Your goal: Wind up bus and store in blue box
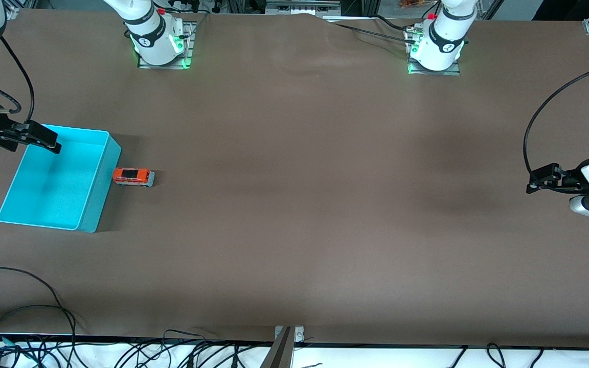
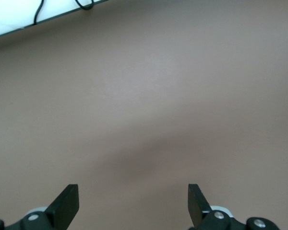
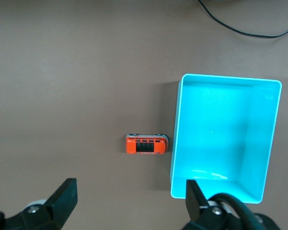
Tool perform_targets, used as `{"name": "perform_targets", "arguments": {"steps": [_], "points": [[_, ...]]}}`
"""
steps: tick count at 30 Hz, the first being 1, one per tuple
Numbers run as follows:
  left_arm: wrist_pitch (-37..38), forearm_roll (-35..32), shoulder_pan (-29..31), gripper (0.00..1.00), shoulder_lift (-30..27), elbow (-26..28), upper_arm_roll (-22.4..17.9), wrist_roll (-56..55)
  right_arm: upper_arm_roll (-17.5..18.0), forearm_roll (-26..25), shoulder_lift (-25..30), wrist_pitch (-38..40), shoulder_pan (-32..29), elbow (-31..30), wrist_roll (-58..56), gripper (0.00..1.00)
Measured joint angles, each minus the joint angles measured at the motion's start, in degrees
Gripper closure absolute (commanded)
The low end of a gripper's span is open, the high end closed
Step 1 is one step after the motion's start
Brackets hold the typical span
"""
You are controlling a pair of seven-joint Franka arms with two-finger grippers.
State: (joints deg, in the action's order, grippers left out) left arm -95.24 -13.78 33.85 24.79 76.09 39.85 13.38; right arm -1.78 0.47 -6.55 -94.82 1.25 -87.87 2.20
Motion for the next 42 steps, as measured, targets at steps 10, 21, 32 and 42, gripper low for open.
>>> {"name": "perform_targets", "arguments": {"steps": [10,21,32,42], "points": [[1.3,5.0,-1.4,0.00,-3.6,0.8,-0.3,-0.7,-1.0,0.0,-0.1,0.1,-0.7,0.0,-0.1,0.00],[1.9,9.4,-14.0,0.00,-11.6,5.8,-16.4,-0.8,-1.1,0.0,-1.2,0.3,-0.7,-0.1,-0.1,0.00],[-1.0,10.6,-31.2,0.00,-16.7,11.3,-34.4,-0.8,-0.7,0.0,-2.4,0.2,-0.5,-1.1,-0.1,0.00],[-5.7,10.6,-31.5,0.00,-23.5,20.0,-35.3,1.7,0.5,0.0,-1.6,-7.5,-0.4,-9.1,0.0,0.00]]}}
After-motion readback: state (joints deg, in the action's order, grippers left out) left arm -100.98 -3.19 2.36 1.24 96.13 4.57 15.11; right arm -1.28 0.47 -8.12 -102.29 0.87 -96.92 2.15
